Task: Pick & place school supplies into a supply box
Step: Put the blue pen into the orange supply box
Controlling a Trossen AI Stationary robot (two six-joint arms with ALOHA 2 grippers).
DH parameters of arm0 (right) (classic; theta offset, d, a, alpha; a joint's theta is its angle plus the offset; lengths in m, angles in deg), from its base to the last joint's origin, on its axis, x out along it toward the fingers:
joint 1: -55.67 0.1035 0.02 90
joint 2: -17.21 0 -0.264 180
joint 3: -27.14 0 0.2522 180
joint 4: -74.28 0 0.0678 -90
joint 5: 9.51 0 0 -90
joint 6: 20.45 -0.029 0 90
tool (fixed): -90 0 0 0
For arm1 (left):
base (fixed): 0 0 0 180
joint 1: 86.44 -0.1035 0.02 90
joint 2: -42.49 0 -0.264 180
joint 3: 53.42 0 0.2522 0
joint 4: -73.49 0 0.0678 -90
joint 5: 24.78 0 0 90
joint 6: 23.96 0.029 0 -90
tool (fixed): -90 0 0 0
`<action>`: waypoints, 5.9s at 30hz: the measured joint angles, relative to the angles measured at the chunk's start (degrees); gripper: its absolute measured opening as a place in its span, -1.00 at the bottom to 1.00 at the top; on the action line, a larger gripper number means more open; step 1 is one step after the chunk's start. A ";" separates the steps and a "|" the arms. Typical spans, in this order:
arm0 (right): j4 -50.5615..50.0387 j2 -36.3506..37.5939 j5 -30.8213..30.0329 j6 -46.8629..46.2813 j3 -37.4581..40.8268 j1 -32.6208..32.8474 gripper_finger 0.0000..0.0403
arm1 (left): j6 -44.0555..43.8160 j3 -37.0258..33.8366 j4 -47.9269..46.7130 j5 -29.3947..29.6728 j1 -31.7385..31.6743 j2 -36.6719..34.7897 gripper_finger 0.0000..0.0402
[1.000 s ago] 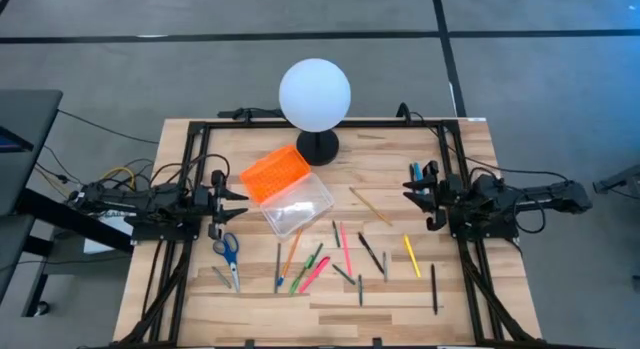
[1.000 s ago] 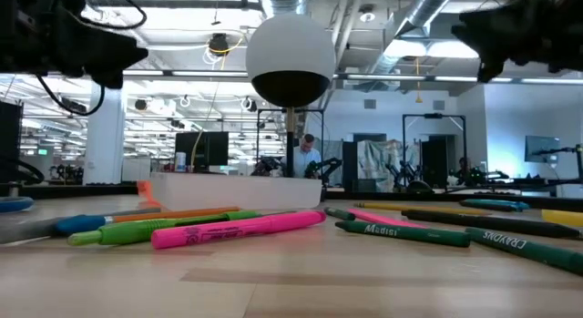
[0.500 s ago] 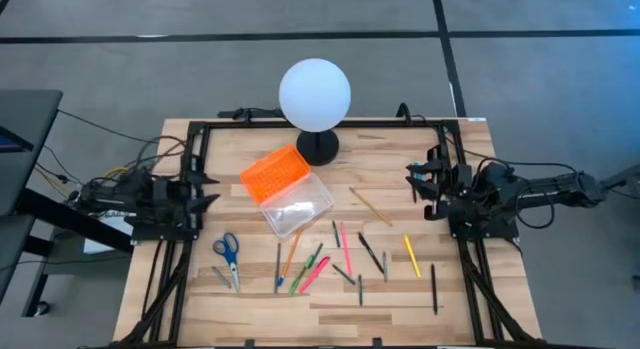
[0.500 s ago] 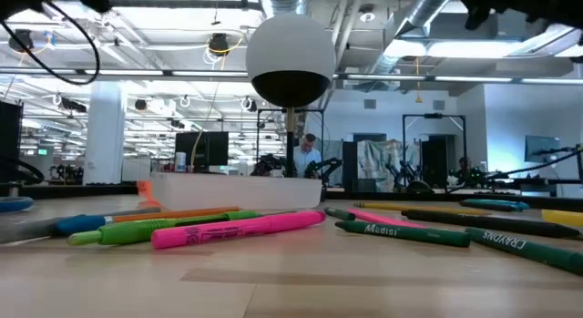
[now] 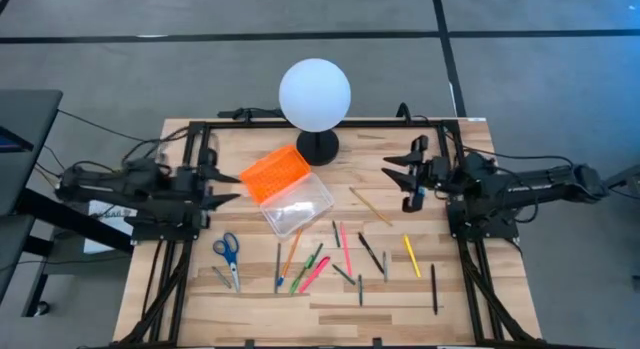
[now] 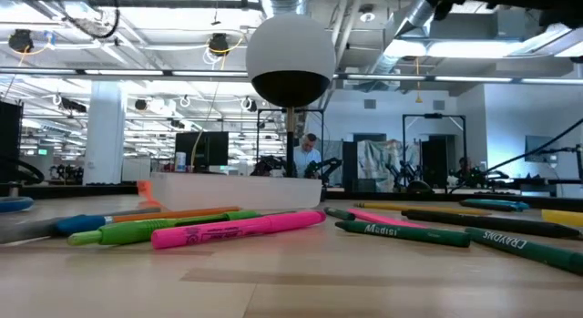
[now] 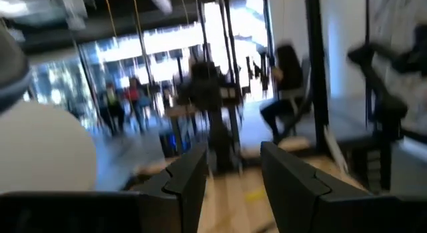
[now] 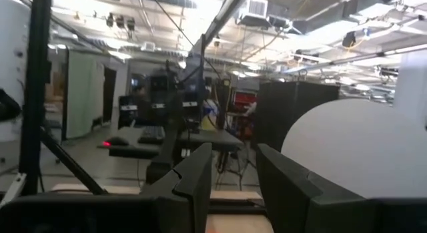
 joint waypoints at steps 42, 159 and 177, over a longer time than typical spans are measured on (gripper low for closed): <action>-61.15 -20.05 -24.62 -41.97 -10.01 -0.58 -0.44 | -24.58 7.04 -9.20 22.28 26.11 56.28 -0.32; -75.84 -35.06 -11.54 -45.09 -5.82 -26.47 -0.80 | -28.09 7.04 -13.42 25.61 27.61 56.07 -0.32; -76.22 -32.97 -12.13 -45.03 -5.64 -26.28 -0.80 | -28.09 7.04 -13.44 25.61 27.60 56.07 -0.32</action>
